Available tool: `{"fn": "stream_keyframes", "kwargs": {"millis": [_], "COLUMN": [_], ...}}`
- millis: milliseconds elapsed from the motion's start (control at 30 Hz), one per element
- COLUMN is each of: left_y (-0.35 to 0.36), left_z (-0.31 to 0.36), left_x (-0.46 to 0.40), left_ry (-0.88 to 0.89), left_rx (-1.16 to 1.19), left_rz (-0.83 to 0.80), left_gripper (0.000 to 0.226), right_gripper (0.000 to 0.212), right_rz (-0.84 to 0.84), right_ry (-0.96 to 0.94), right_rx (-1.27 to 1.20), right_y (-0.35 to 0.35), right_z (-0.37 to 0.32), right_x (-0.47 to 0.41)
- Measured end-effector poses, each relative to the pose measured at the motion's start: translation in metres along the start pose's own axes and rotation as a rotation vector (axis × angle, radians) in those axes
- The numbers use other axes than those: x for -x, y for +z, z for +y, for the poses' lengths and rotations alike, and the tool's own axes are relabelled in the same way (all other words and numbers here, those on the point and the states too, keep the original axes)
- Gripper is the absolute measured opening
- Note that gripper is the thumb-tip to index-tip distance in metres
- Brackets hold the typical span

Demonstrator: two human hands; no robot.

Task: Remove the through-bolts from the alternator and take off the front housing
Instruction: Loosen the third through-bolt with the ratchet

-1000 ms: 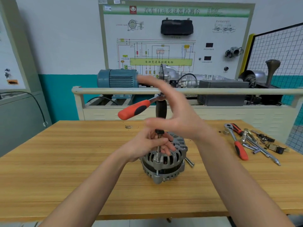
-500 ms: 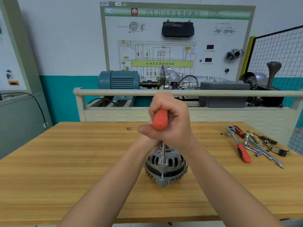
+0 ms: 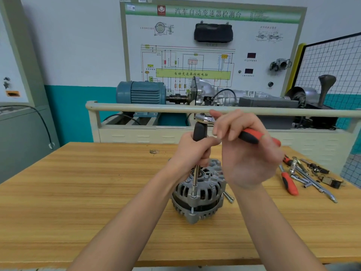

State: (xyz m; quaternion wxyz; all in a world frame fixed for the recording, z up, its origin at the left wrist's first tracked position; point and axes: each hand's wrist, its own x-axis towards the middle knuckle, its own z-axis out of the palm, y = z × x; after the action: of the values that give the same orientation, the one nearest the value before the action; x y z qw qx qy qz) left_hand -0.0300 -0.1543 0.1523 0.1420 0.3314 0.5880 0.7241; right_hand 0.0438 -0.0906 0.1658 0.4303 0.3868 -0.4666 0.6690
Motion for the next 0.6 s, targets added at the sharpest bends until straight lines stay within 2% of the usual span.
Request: {"fn": "stream_keyframes", "kwargs": {"millis": [133, 200, 333, 400, 467, 600], "left_y": [-0.007, -0.010, -0.016, -0.016, -0.017, -0.014], "left_z": [-0.005, -0.009, -0.006, 0.001, 0.007, 0.007], "left_x": [-0.001, 0.000, 0.001, -0.002, -0.005, -0.009], "left_ry": [0.041, 0.068, 0.080, 0.092, 0.093, 0.032], "left_rx": [-0.003, -0.045, -0.147, -0.116, 0.010, 0.137], "left_rz": [0.016, 0.015, -0.041, -0.096, -0.141, -0.149], "left_gripper": [0.042, 0.044, 0.043, 0.039, 0.035, 0.049], "right_gripper": [0.032, 0.025, 0.025, 0.034, 0.044, 0.046], "right_rz": [0.209, 0.375, 0.688, 0.736, 0.742, 0.749], "right_ry": [0.098, 0.163, 0.406, 0.535, 0.620, 0.656], "right_rx": [-0.238, -0.379, -0.670, -0.753, -0.805, -0.868], "right_y": [-0.014, -0.019, -0.035, -0.039, -0.042, -0.042], "right_z": [-0.003, -0.002, 0.011, 0.022, 0.037, 0.054], "right_x": [-0.004, -0.015, -0.047, -0.059, -0.068, -0.073]}}
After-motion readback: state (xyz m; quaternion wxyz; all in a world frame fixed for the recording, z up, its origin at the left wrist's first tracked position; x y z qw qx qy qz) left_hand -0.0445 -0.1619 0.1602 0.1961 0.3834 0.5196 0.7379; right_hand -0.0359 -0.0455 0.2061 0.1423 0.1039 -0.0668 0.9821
